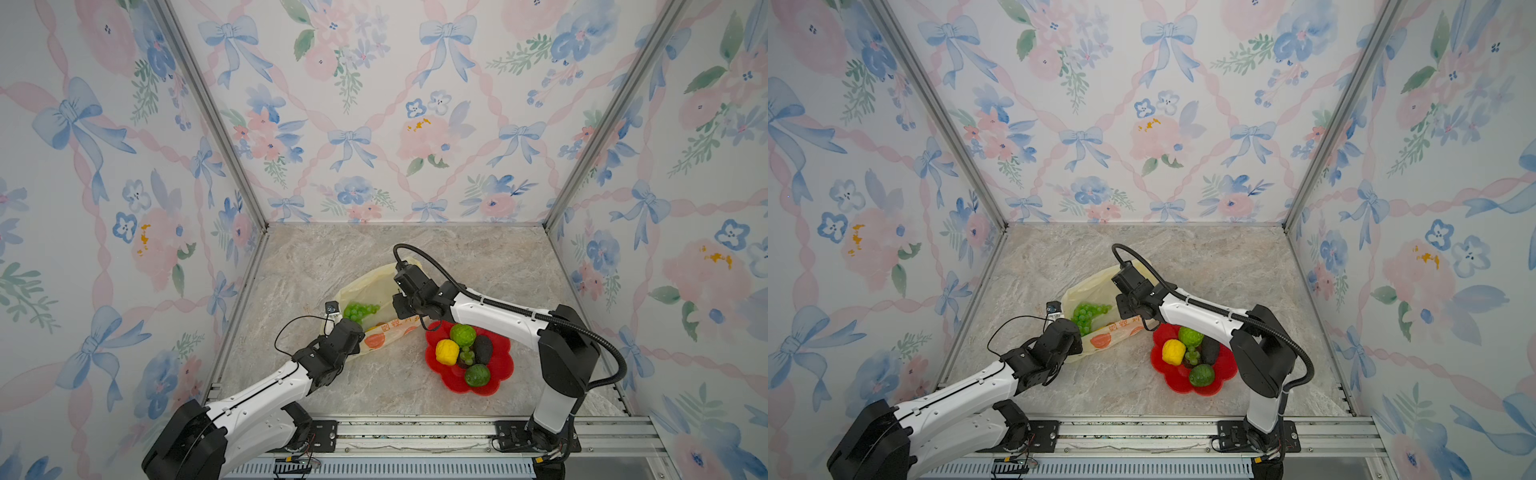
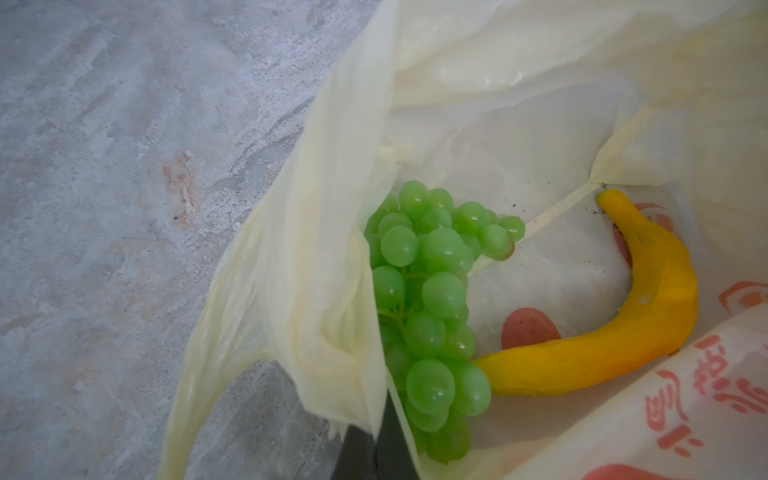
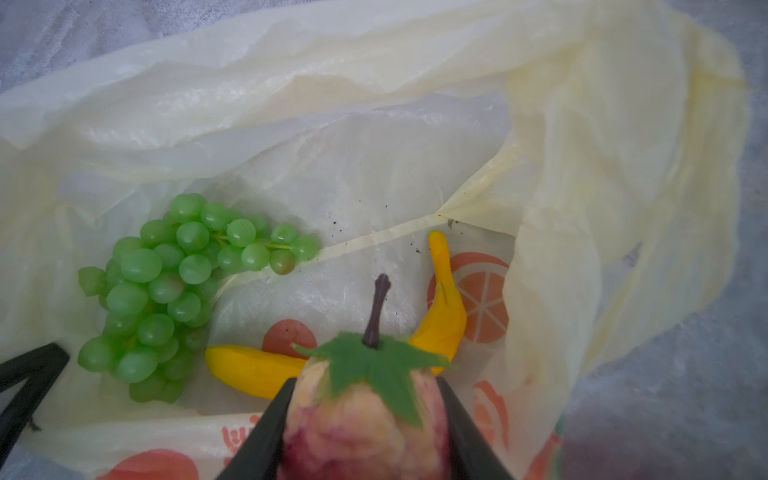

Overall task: Take fruits out of the plastic bag
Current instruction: Pick up the fruit from the plastic bag, then place the fruit on the plate.

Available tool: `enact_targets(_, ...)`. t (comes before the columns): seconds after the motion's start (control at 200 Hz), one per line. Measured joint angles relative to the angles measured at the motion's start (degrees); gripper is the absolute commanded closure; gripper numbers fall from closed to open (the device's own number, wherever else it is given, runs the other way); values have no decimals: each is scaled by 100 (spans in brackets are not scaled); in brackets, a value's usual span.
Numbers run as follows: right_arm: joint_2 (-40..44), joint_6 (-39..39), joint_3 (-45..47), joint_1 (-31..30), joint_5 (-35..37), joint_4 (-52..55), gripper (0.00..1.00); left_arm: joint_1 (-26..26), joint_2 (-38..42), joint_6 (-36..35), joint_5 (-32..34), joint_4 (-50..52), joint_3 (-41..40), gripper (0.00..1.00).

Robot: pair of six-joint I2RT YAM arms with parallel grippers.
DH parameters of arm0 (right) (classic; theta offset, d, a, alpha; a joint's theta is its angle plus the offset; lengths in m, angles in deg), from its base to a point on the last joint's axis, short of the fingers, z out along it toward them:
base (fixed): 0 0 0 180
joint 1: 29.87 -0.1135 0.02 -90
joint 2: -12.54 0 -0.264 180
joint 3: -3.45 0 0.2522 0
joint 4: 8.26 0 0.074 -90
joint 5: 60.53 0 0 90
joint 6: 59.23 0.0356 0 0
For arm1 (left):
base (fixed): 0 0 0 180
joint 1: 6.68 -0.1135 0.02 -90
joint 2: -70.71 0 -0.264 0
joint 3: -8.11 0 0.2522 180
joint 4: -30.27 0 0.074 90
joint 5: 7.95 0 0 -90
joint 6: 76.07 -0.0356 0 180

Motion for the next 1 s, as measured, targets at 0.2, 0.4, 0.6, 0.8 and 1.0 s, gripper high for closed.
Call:
enact_targets(0.2,885,-2,647,-227,184,42,53,-31,-46,-22,-61,-11,2,100)
enact_targets(0.4,1641,2,1222,-468,463,289,54,-39,-44,-22,-85,-17,2,100)
enact_targets(0.6,2297,28,1727,-697,767,595,55,-72,-4,-87,-138,-55,2,100)
enact_targets(0.8,2894,122,2081,-1023,1047,960,55,-72,2,-107,-153,-55,0,100)
enact_targets(1.0,3366,361,2356,-1447,1360,1377,55,-79,2,-109,-173,-72,0,100)
